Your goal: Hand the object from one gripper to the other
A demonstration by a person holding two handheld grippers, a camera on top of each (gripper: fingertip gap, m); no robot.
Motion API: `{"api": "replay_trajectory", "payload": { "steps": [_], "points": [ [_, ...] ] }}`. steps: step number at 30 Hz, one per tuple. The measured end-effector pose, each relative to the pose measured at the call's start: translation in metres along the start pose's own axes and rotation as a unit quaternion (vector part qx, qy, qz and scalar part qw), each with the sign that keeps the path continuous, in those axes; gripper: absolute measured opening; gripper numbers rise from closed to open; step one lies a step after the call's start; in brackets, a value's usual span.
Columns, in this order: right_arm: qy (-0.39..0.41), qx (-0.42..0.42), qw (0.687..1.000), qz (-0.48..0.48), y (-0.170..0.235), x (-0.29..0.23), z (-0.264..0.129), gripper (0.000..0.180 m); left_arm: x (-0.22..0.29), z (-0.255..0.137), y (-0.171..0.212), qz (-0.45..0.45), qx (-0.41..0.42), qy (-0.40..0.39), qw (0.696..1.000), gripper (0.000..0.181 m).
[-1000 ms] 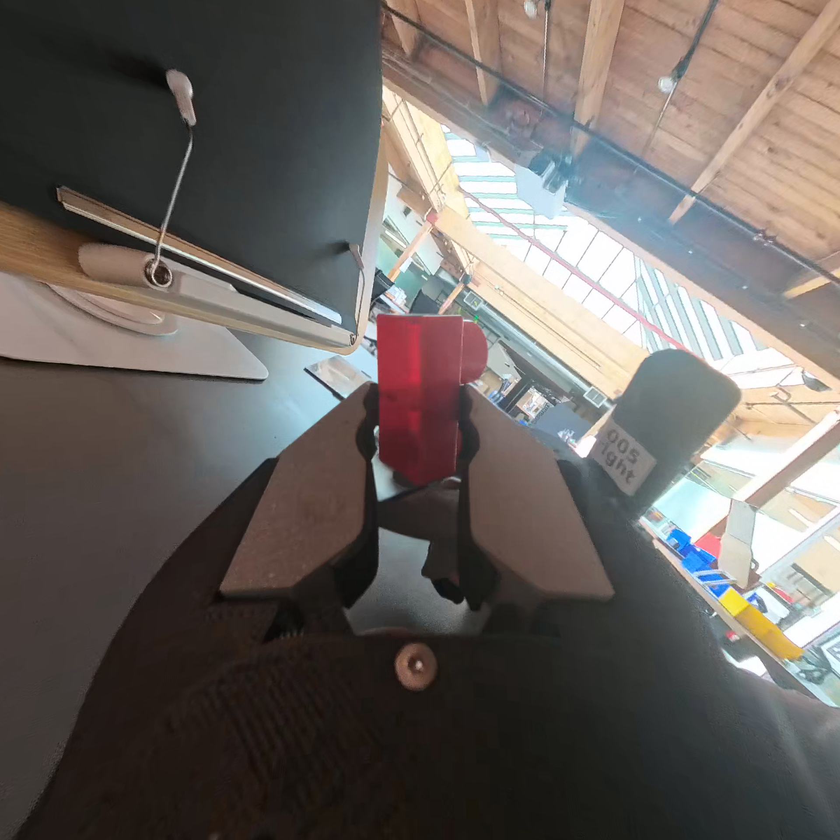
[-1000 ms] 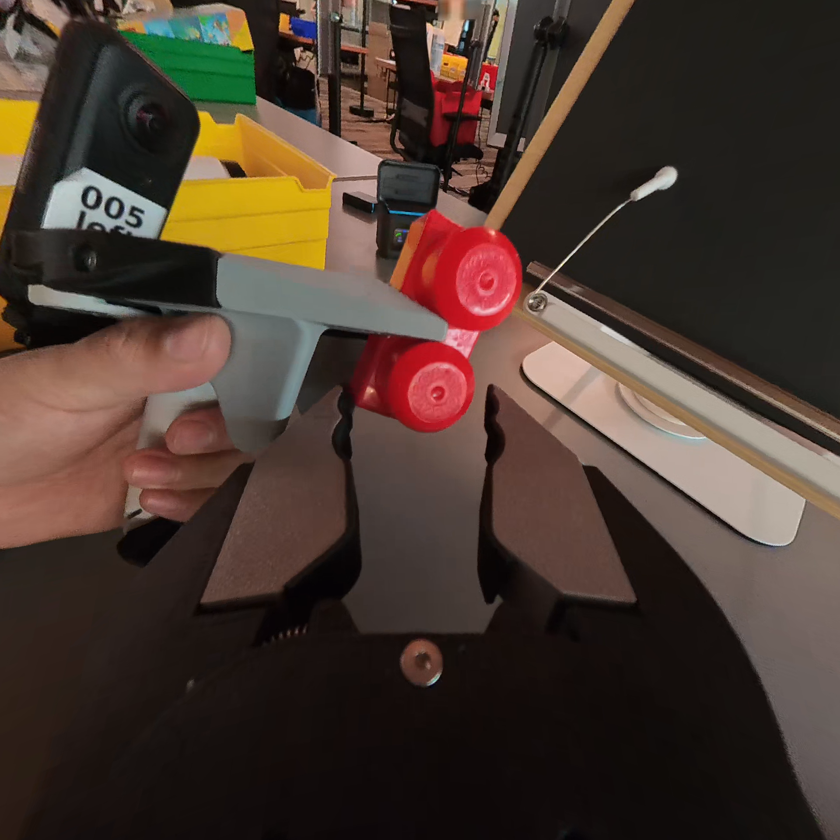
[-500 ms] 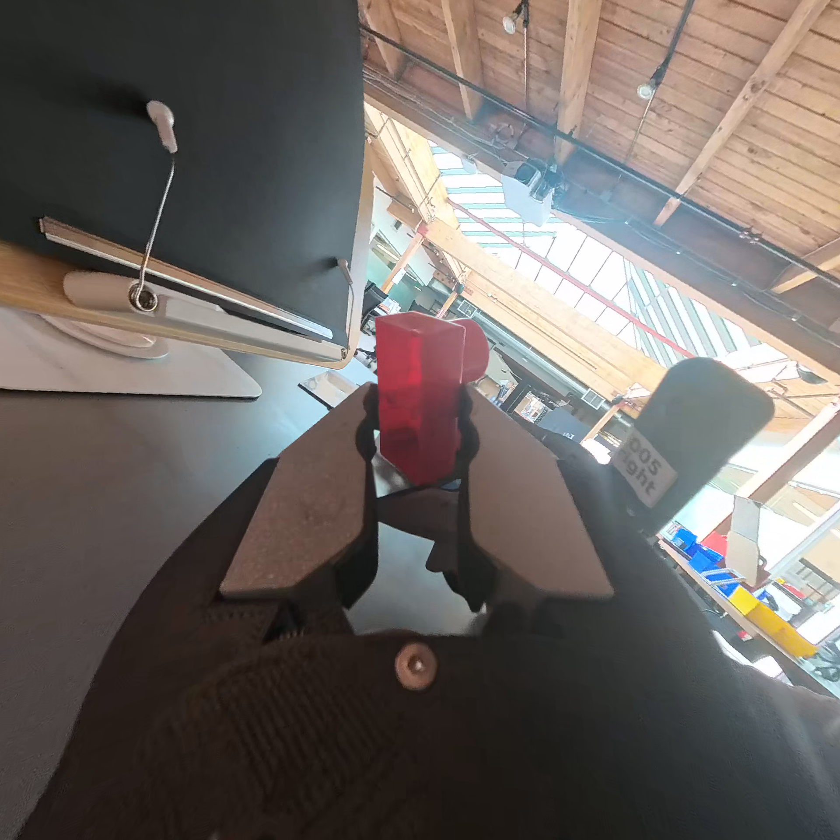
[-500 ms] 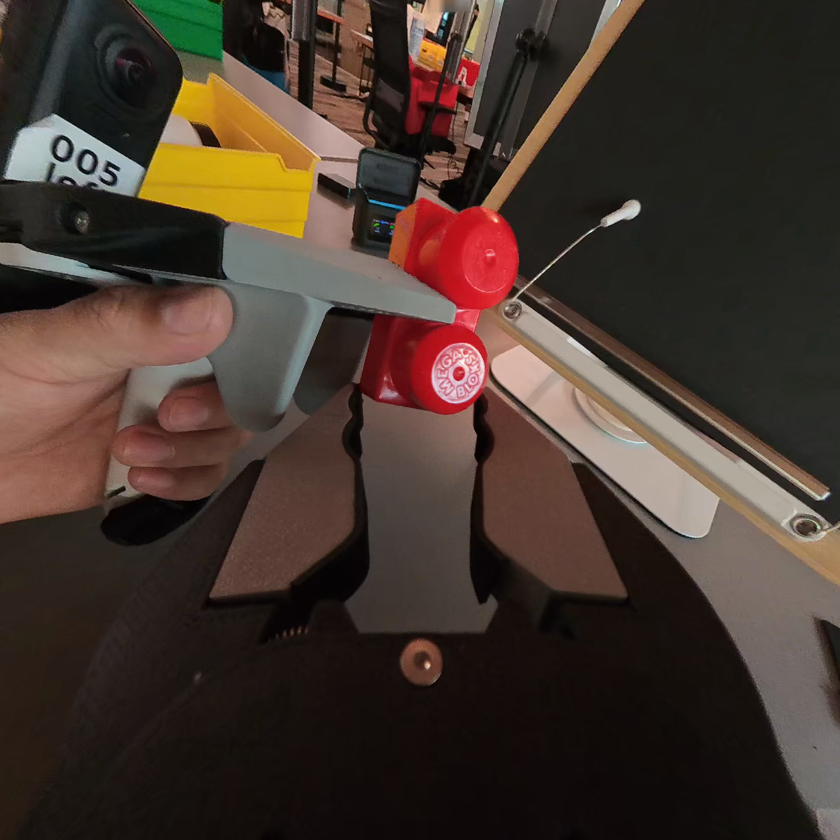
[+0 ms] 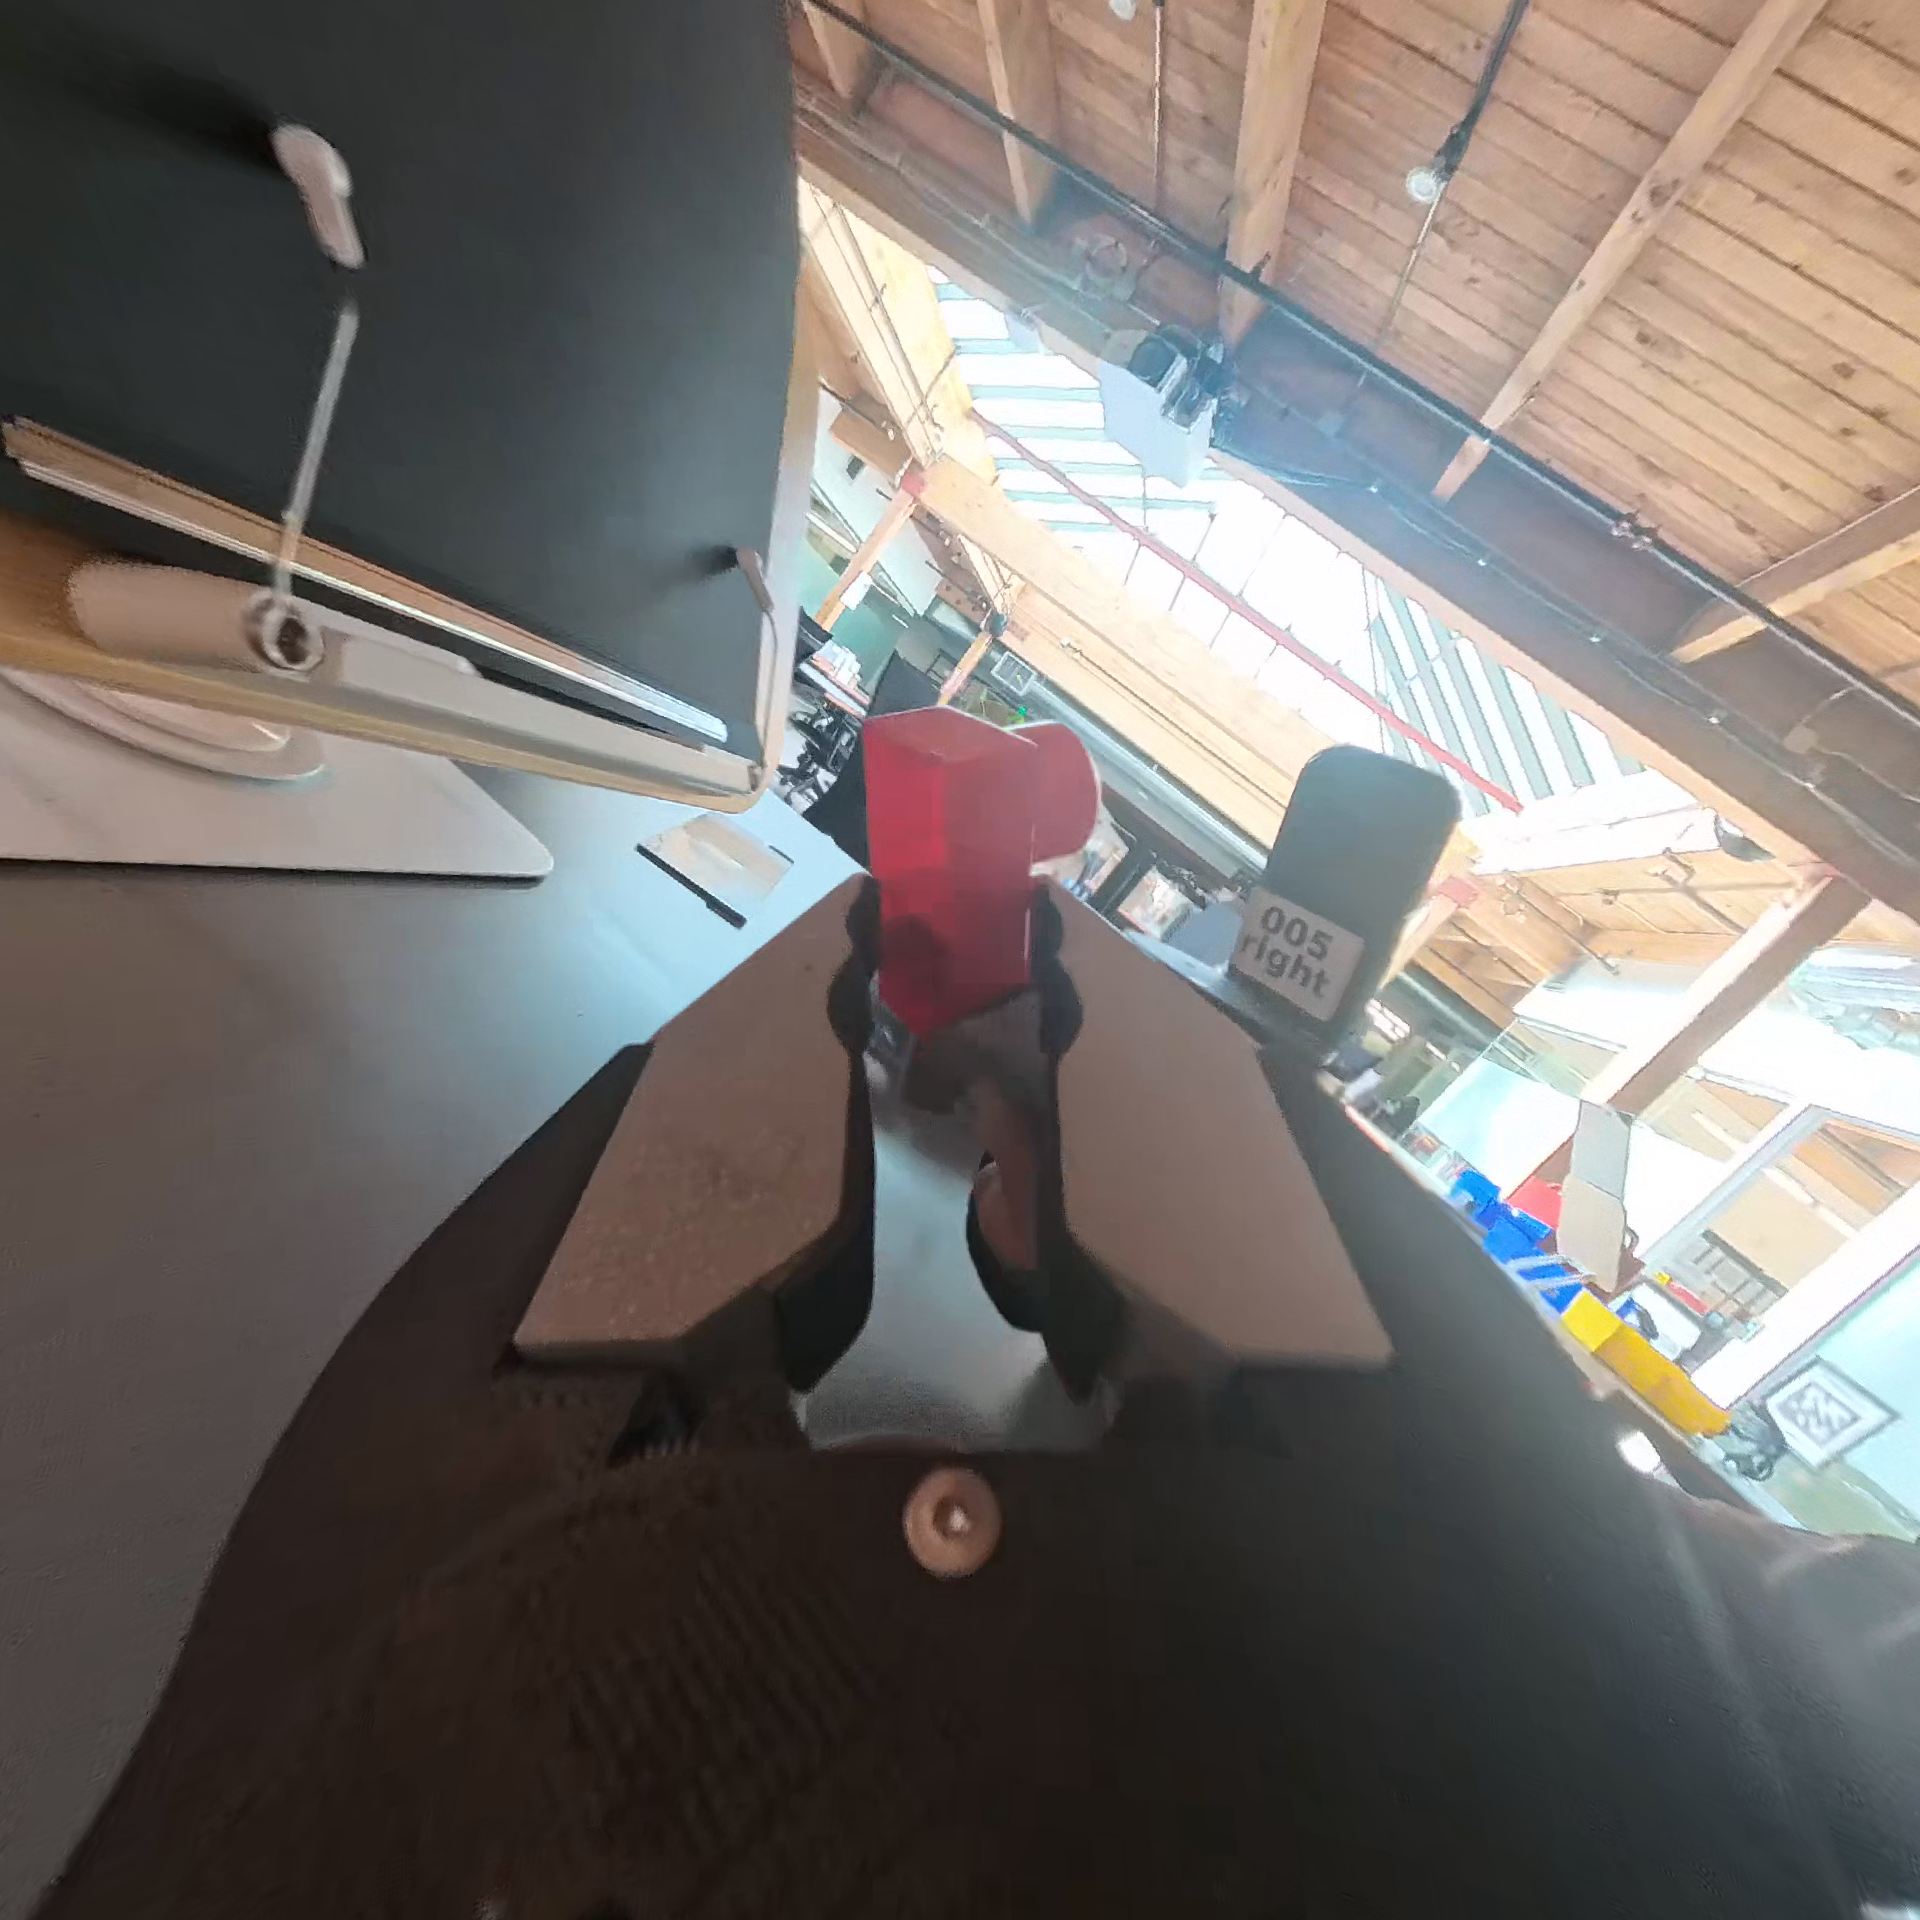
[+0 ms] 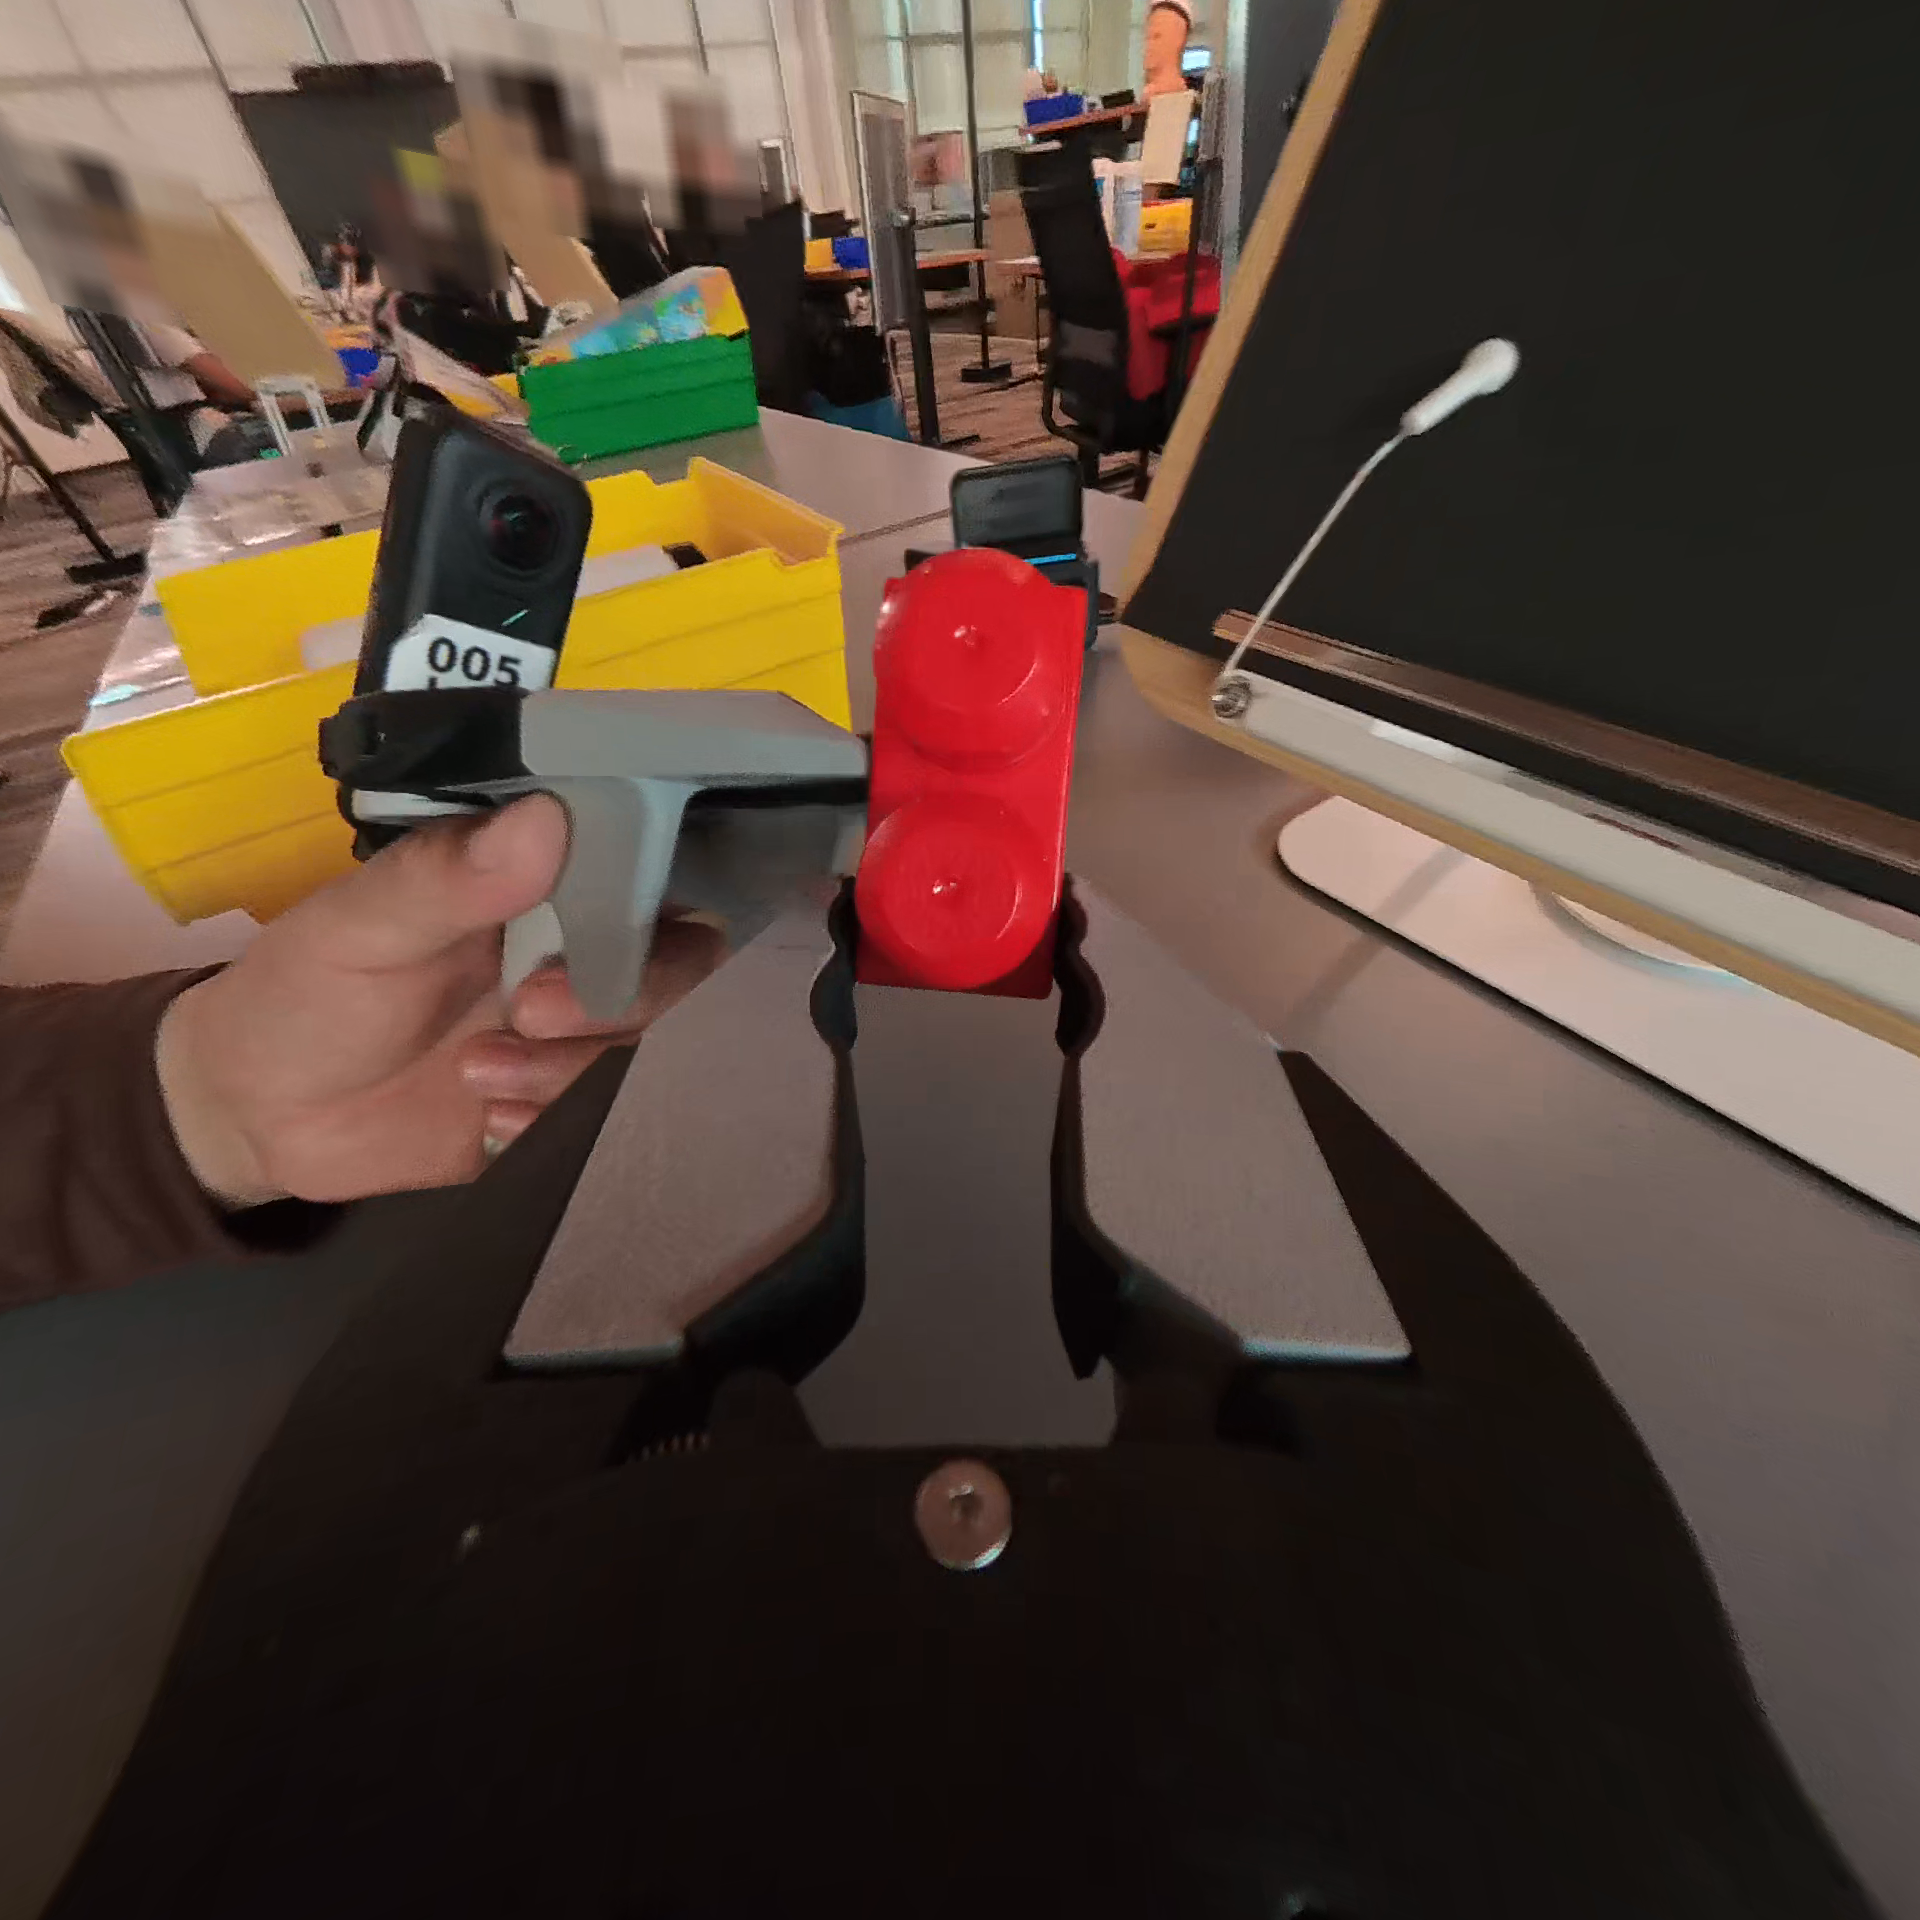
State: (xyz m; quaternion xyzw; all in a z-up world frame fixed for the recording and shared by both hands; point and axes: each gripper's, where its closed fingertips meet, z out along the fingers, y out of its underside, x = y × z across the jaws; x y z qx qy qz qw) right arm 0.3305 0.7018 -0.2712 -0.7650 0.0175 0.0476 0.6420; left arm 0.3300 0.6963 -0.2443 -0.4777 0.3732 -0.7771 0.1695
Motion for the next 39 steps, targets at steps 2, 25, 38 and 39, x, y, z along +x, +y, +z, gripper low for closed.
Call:
{"api": "replay_trajectory", "payload": {
  "steps": [2,25,38,39],
  "points": [
    [0.007,-0.001,1.000,0.019,-0.001,0.011,-0.006,0.034,-0.007,-0.005,-0.008,-0.019,0.014,-0.009,1.000,0.028],
    [-0.306,-0.148,0.940,0.019,0.048,-0.045,-0.037,0.034,0.017,-0.019,0.059,0.109,-0.259,0.095,0.955,0.034],
    [-0.280,-0.146,0.948,0.036,0.048,-0.036,-0.033,0.036,0.017,-0.013,0.059,0.231,-0.243,0.060,0.940,0.034],
    [-0.278,-0.146,0.949,0.040,0.048,-0.035,-0.033,0.036,0.017,-0.012,0.057,0.238,-0.237,0.055,0.940,0.033]
  ]
}}
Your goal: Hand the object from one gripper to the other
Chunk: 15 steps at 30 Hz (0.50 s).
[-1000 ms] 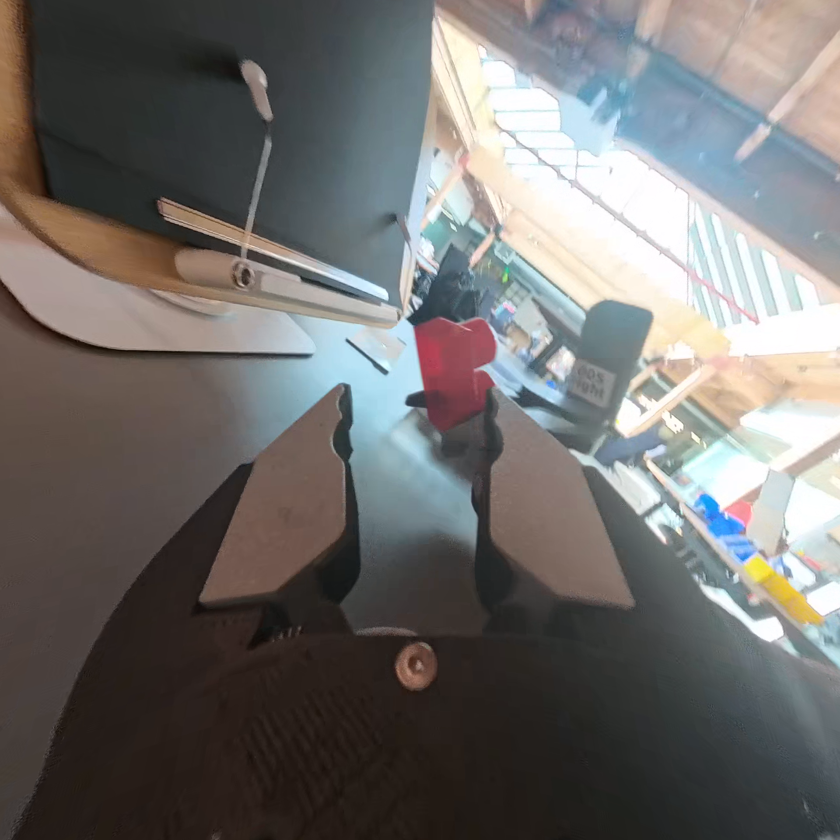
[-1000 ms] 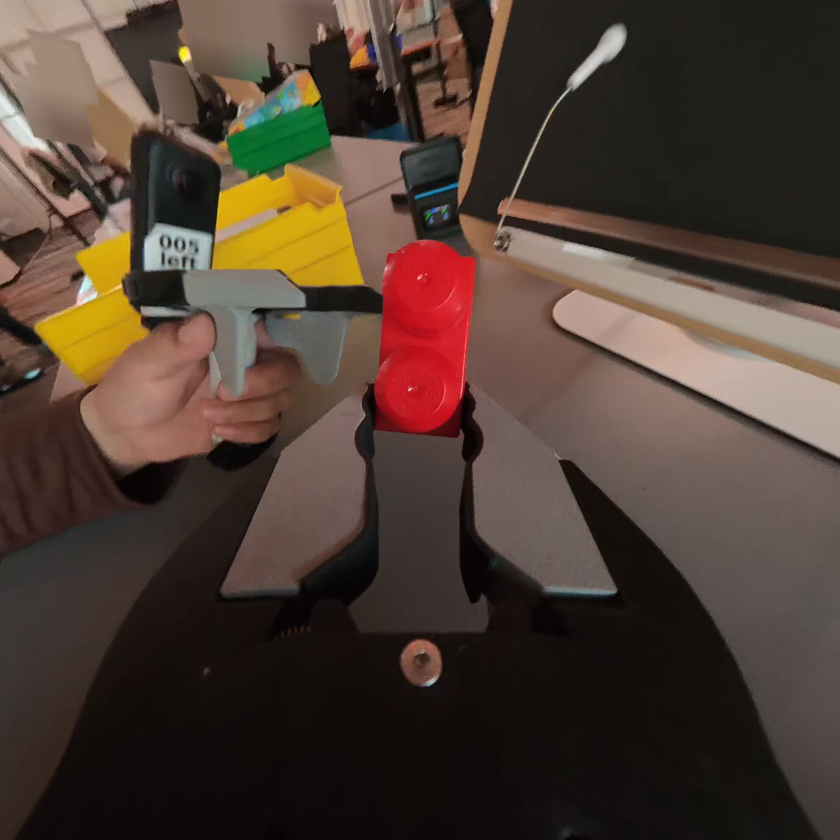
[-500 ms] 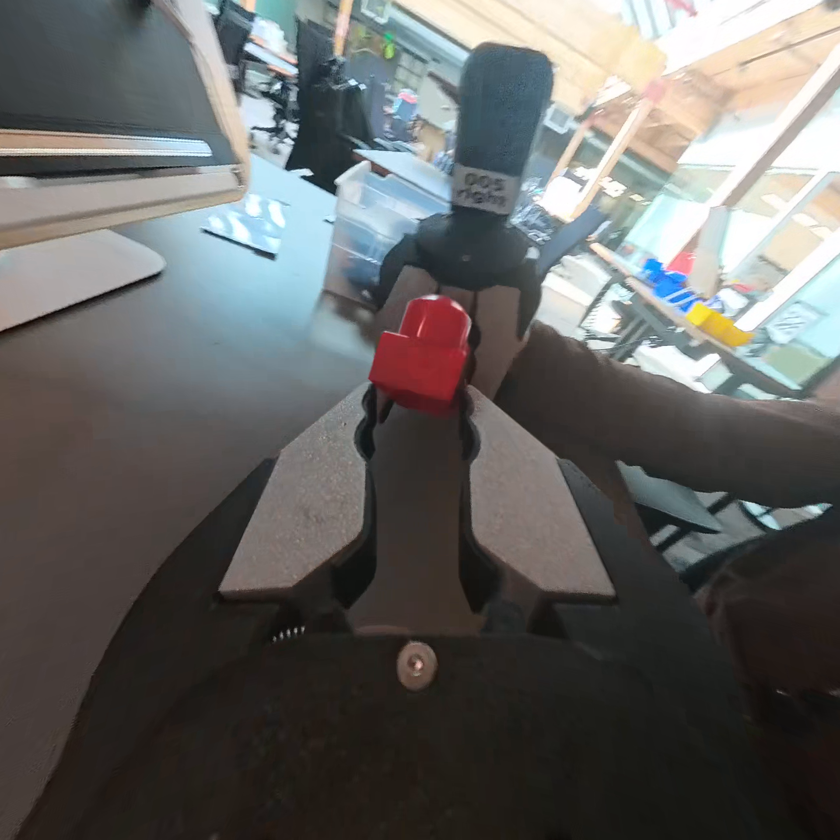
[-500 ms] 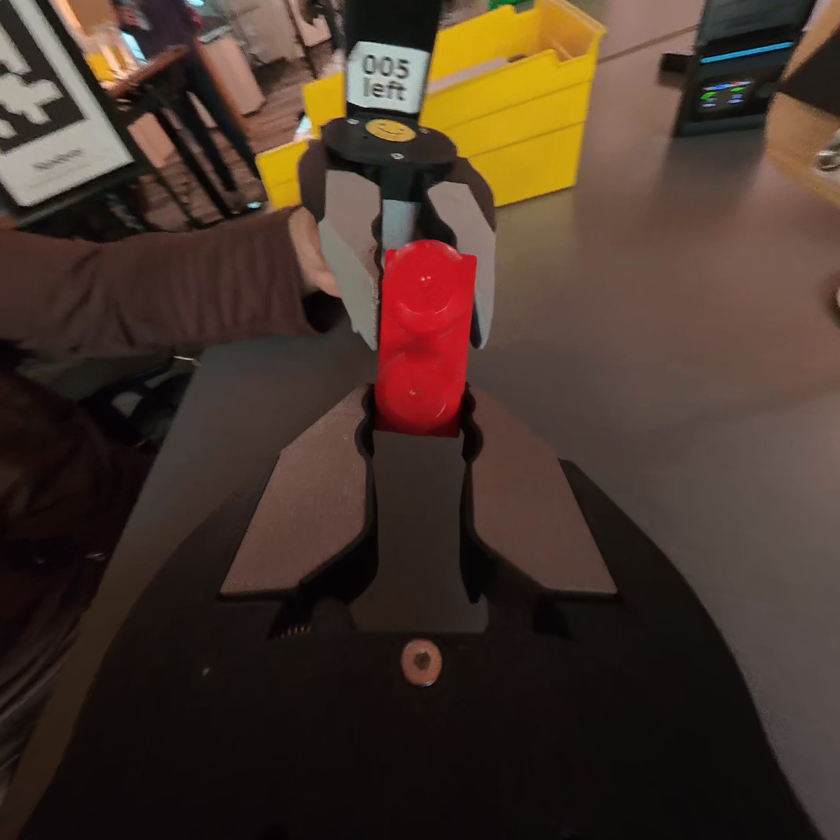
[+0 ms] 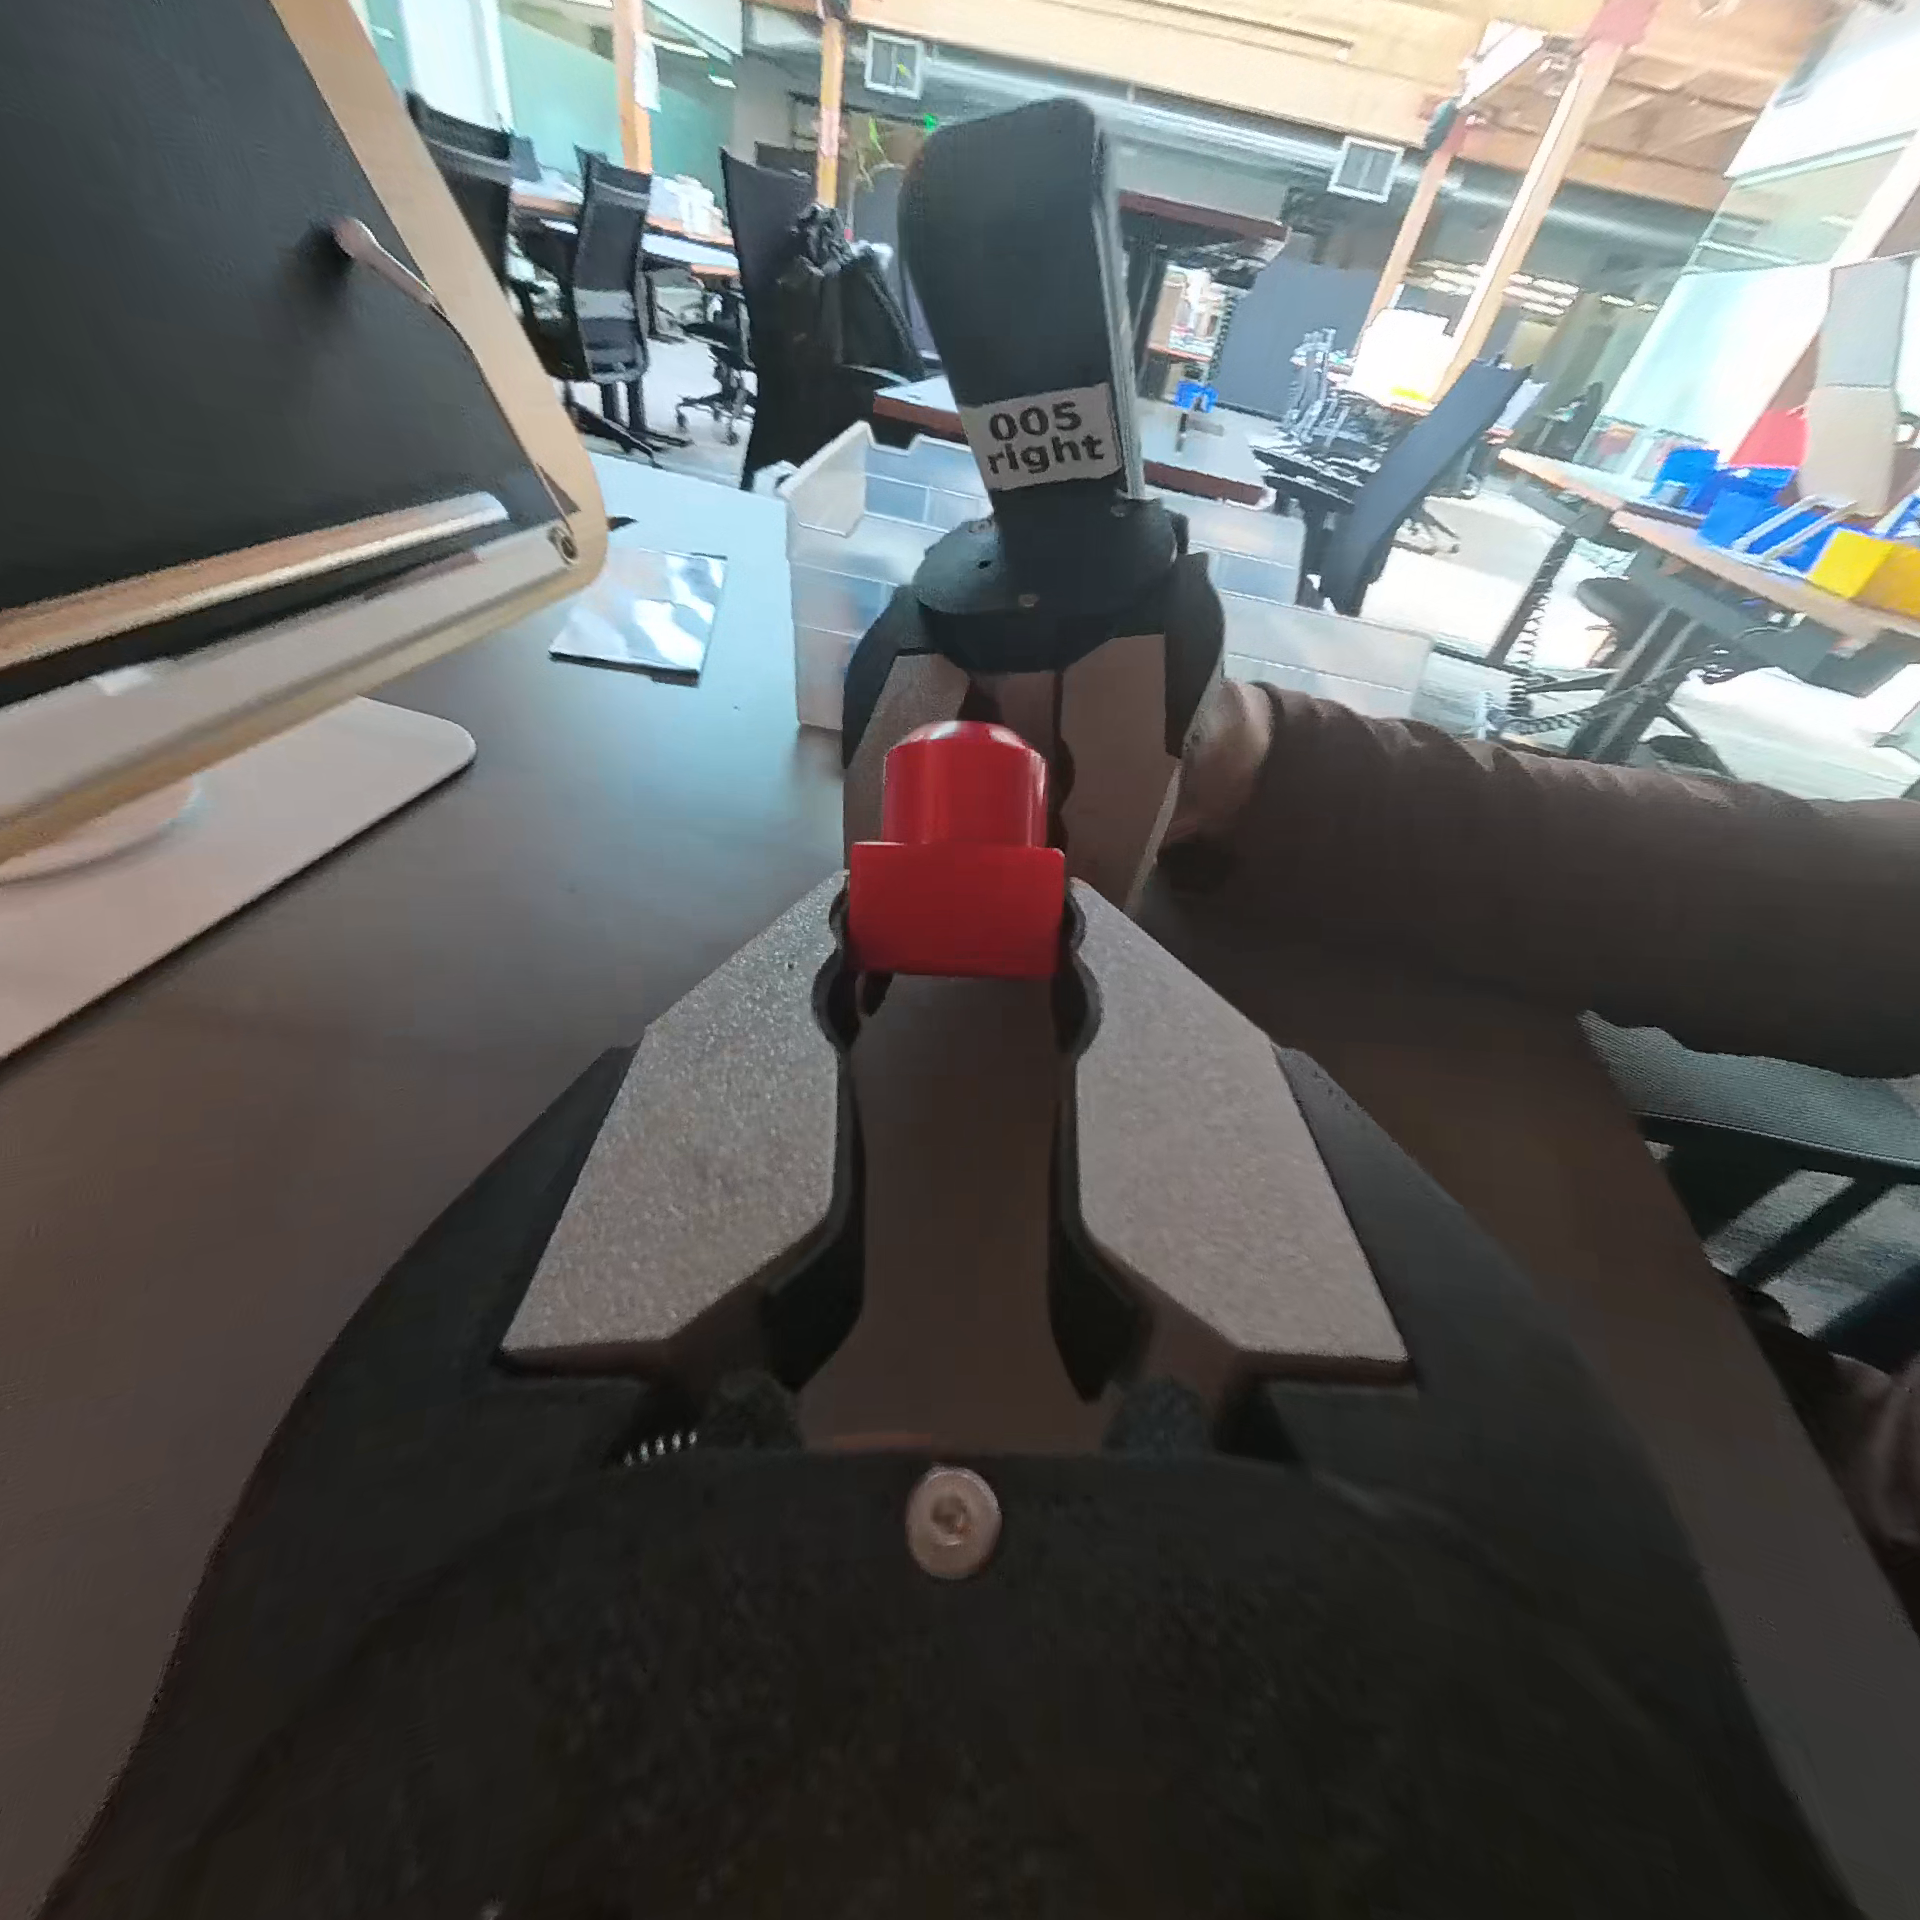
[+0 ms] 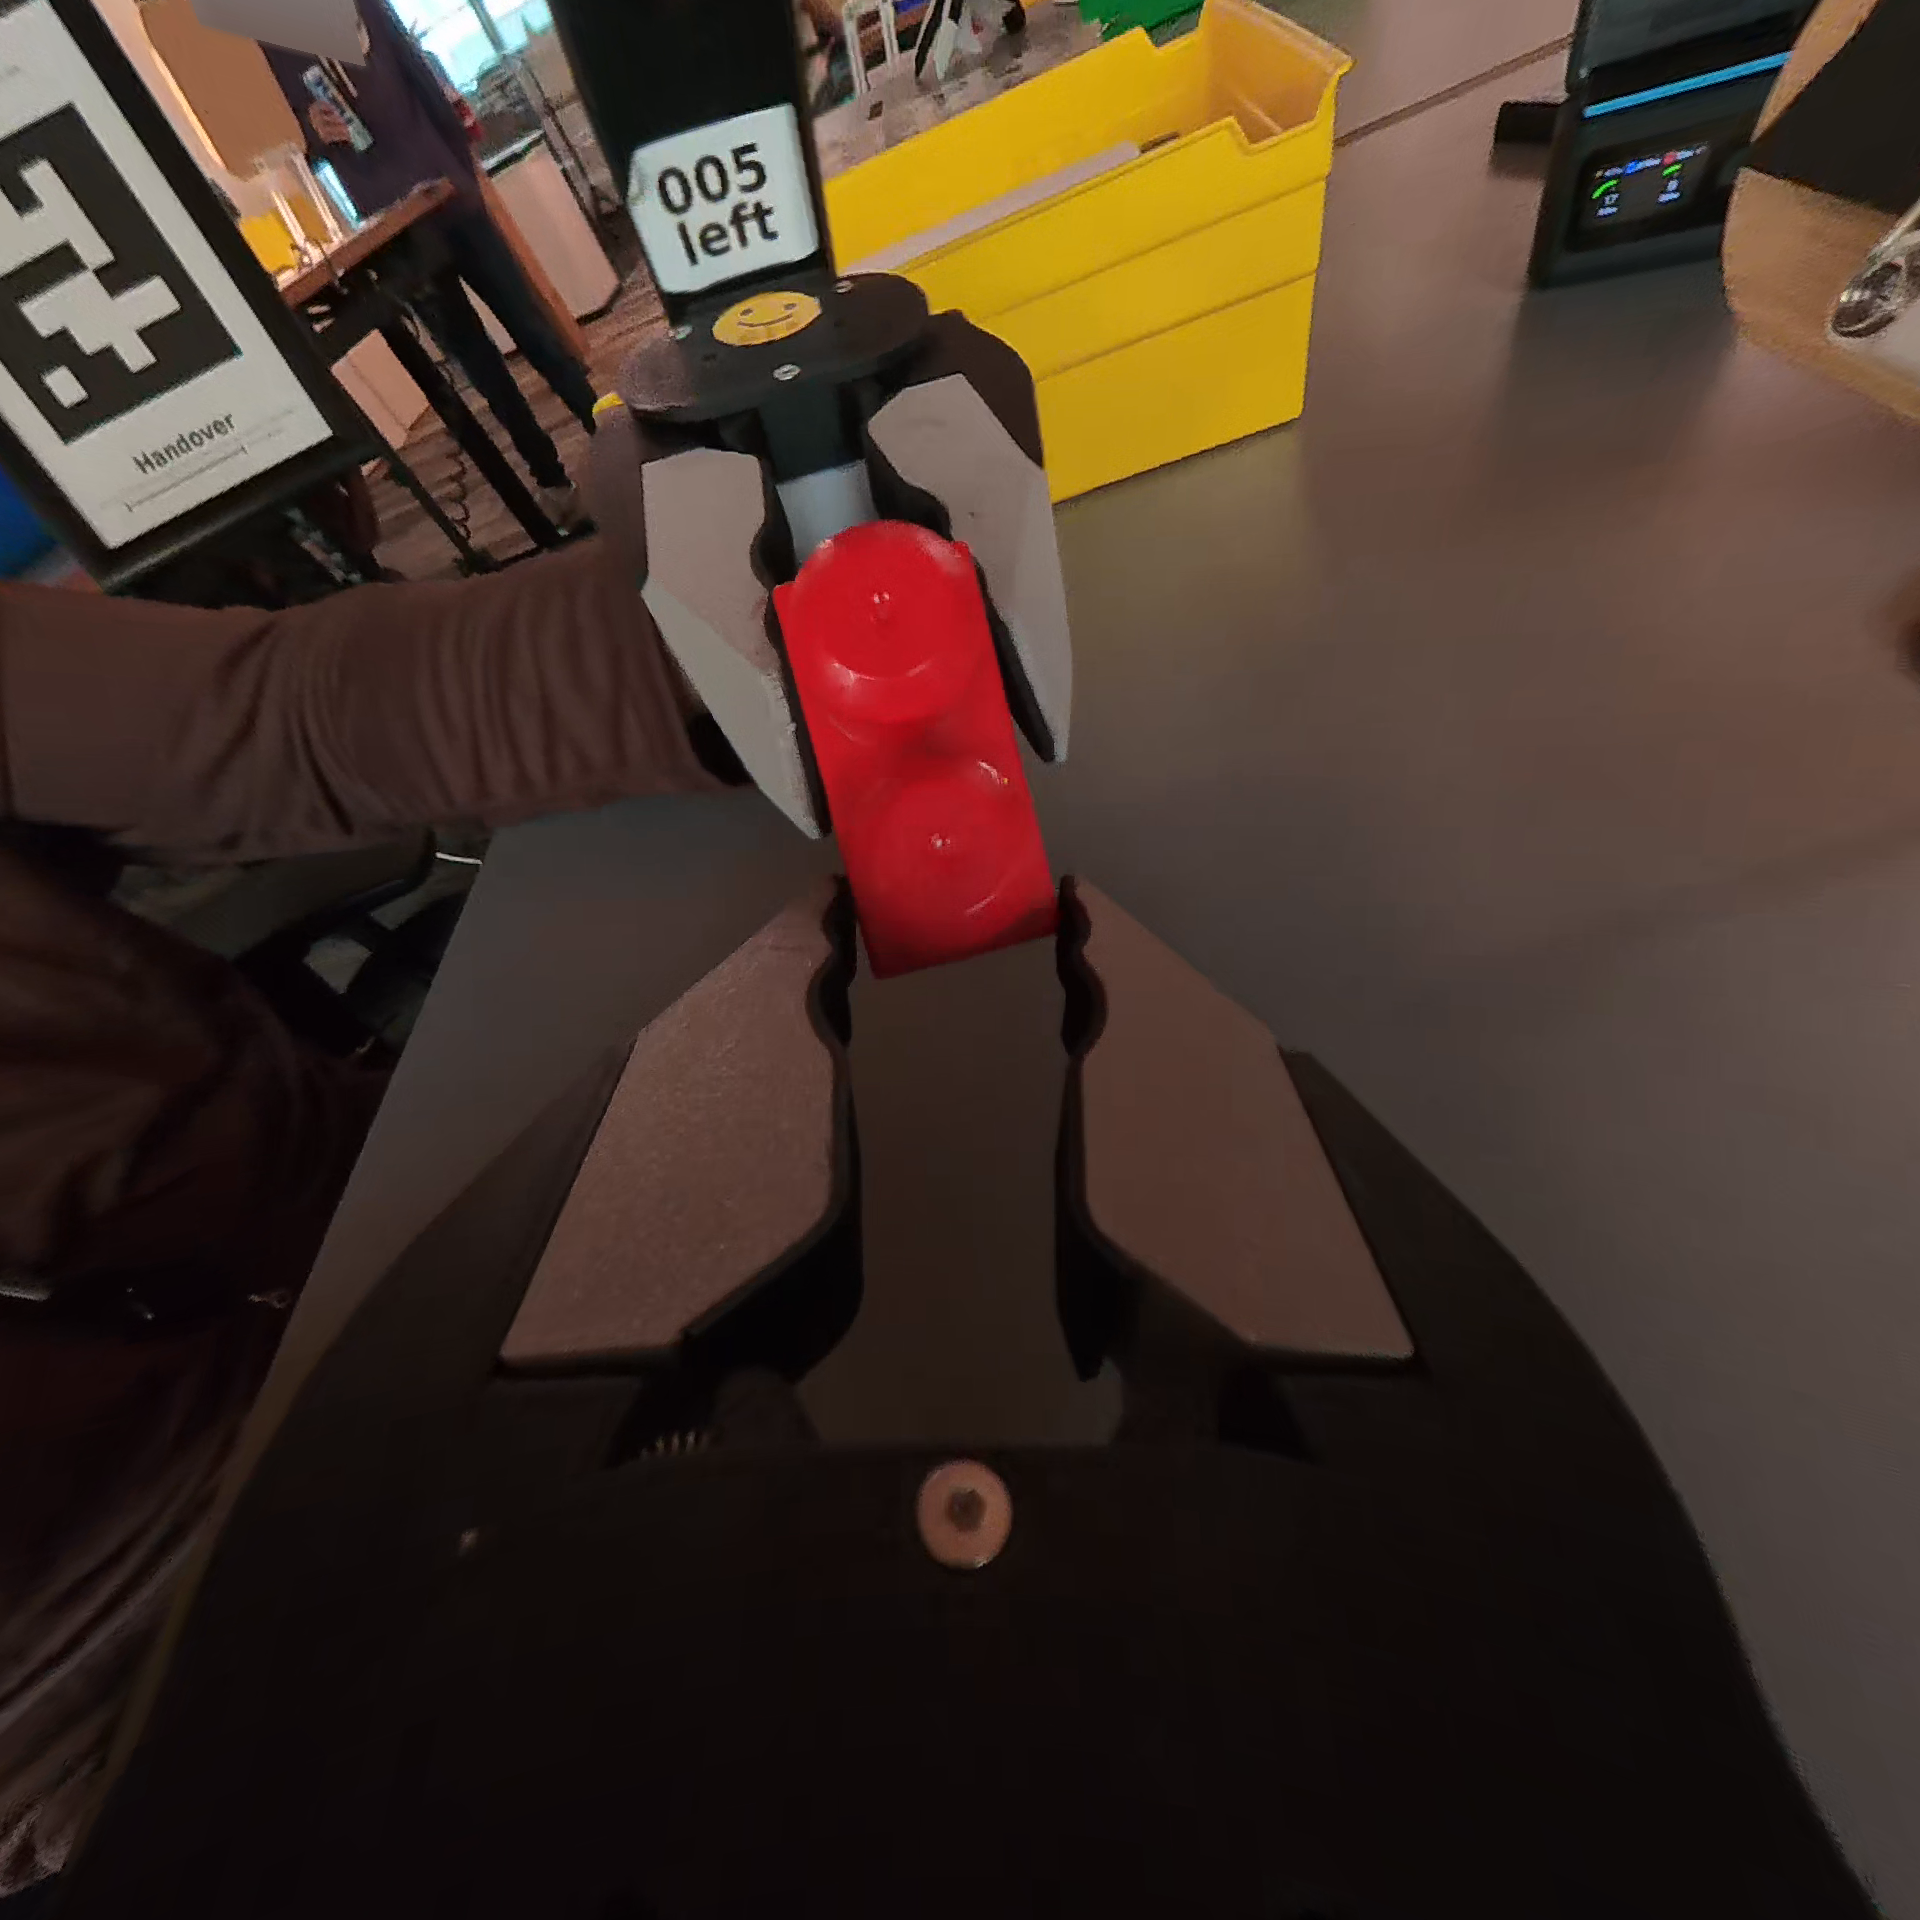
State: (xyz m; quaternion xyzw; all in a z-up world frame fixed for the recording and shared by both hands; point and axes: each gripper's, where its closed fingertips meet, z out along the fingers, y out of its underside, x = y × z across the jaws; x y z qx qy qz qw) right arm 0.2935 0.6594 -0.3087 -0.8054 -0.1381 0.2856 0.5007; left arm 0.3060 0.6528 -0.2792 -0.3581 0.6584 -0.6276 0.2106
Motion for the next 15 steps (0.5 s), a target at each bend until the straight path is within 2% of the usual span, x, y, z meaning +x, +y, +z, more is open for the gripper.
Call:
{"api": "replay_trajectory", "payload": {
  "steps": [8,15],
  "points": [
    [0.060,-0.005,0.998,-0.021,0.003,0.017,0.002,0.037,-0.012,0.002,0.001,-0.010,0.017,-0.030,0.999,0.033],
    [0.066,-0.001,0.998,-0.017,-0.001,0.017,0.003,0.038,-0.014,0.001,-0.002,-0.014,0.024,-0.030,0.999,0.033]
  ]
}}
